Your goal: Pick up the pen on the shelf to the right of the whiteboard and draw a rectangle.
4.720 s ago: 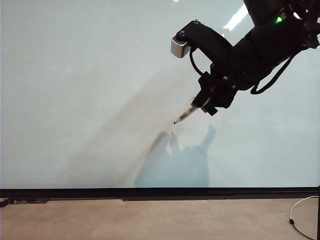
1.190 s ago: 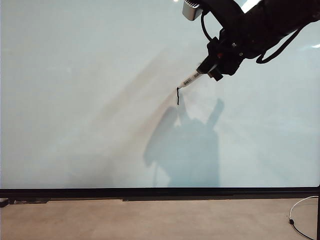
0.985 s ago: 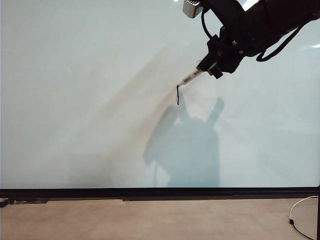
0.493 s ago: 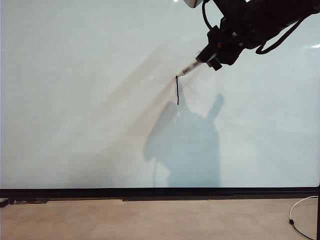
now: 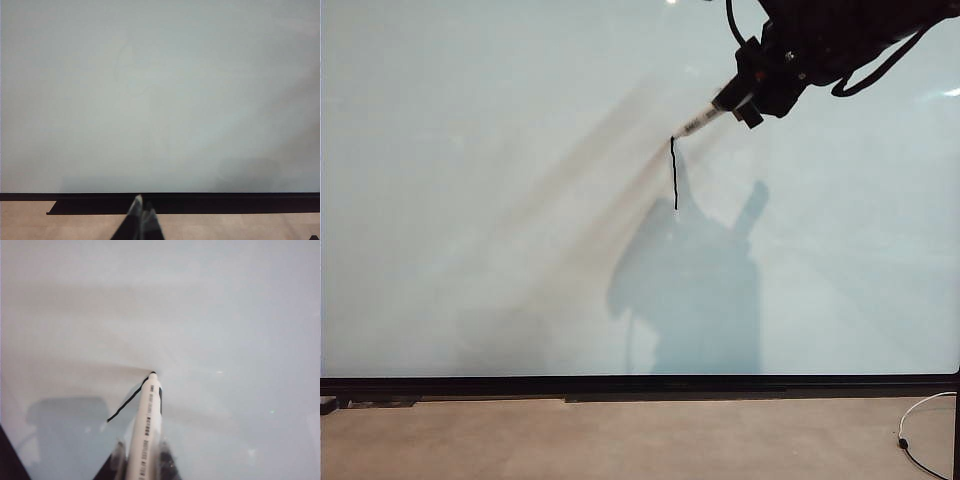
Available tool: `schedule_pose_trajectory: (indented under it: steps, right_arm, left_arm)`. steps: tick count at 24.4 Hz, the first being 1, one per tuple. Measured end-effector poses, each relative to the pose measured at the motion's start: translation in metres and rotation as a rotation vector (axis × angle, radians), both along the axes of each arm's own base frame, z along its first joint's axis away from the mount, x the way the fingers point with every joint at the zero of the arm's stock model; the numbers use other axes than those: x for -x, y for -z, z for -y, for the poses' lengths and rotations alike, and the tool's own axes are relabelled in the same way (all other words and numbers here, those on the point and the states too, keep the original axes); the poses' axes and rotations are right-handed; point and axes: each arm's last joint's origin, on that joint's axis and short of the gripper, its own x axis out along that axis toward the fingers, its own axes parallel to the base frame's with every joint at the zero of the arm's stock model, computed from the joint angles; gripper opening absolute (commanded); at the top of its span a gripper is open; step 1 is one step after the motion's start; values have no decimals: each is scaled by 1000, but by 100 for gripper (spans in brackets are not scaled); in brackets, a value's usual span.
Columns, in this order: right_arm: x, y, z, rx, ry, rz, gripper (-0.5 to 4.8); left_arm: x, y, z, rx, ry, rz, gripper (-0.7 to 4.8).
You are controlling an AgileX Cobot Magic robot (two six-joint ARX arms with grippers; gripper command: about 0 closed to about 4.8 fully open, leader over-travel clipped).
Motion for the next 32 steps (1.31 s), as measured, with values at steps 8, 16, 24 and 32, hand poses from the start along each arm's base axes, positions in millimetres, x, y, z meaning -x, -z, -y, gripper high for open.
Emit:
schedule_pose_trajectory:
  steps: [8,16,24,32]
  right_arm:
    - [1,-1,0,4,-1,-2,-3]
    - [9,-5,-3,11,-10,-4,-5]
    - [26,-8,-9,28,-43,-28,-6]
    - [43,8,0,-258,16,-70,-5]
  left_arm:
    - [0,0,0,0,0,0,-5]
    - [0,0,0,0,0,0,-4]
    - [0,0,0,0,0,0,-4]
    - [0,0,0,0,0,0,-4]
